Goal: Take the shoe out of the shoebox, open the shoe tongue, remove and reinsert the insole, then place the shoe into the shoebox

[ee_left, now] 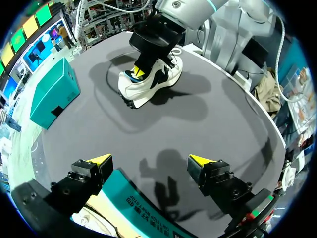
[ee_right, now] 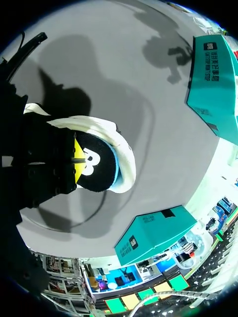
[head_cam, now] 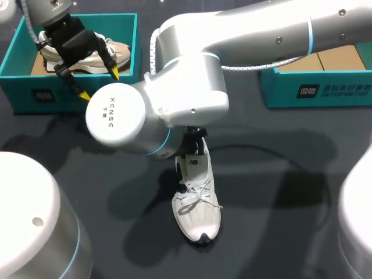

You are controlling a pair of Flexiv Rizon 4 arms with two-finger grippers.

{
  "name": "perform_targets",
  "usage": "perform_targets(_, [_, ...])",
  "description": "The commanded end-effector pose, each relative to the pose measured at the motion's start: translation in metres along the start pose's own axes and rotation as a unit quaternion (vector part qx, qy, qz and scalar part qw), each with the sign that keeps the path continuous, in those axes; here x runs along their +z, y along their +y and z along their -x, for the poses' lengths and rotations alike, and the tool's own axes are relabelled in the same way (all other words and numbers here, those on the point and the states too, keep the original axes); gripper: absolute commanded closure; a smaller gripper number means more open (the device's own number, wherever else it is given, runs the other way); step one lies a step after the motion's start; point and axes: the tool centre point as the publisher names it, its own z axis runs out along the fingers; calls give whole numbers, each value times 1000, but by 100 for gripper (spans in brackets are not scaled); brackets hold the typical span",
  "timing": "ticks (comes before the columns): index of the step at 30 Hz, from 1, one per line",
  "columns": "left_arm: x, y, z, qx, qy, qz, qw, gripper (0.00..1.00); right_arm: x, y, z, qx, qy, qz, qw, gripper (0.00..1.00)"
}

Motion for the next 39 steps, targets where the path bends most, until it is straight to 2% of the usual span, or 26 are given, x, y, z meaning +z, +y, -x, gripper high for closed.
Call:
perform_targets(1, [0,0,0,0,0,1,1000,0,12,-3,2,49,8,0,999,100])
perform_targets(6, [0,0,0,0,0,1,1000,0,35,-5,-10,41,43,-18,998,100])
perform_targets(10, [0,0,0,0,0,1,1000,0,45,-7,-20,35,57,-32,997,100])
perform_targets(14, [0,0,0,0,0,1,1000,0,31,-8,-18,35,51,-22,998,100])
perform_targets(20, [0,0,0,0,0,1,1000,0,0,-2,-8,20,5,6,1000,100])
perform_targets(24, [0,0,0,0,0,1,1000,0,-8,2,-3,10,-20,8,1000,100])
perform_targets(31, [0,0,0,0,0,1,1000,0,0,3,3,7,-42,2,999,100])
perform_targets(39, [0,0,0,0,0,1,1000,0,18,-4,-1,11,-24,-22,999,100])
